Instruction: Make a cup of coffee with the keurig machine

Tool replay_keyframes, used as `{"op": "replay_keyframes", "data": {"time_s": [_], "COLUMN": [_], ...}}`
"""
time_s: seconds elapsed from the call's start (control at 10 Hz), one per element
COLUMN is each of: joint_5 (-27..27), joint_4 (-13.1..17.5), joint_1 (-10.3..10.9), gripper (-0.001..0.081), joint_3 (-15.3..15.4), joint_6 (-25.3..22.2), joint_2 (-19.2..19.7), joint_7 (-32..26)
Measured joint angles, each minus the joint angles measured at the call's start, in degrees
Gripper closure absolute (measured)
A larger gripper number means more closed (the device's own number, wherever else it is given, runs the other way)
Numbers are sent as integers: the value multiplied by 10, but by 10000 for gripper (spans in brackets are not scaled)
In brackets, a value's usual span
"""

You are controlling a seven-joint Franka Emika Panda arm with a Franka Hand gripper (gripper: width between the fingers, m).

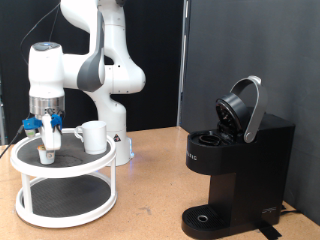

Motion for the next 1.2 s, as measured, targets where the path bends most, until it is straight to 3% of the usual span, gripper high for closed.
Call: {"op": "replay_keyframes", "data": {"time_s": [0.3,0.5,0.8,0.9,1.2], "joint_5": [3,16,16,16,95], "joint_4": [7,29,45,45,70], "joint_1": [0,2,2,2,18], "gripper": [470,470,470,470,470], "joint_3": [2,4,9,9,9], "joint_6": [-31,-96,-143,-143,-218], "joint_2": [-8,-38,-89,-87,-89], "joint_7": [-1,-5,-14,-14,-23]}}
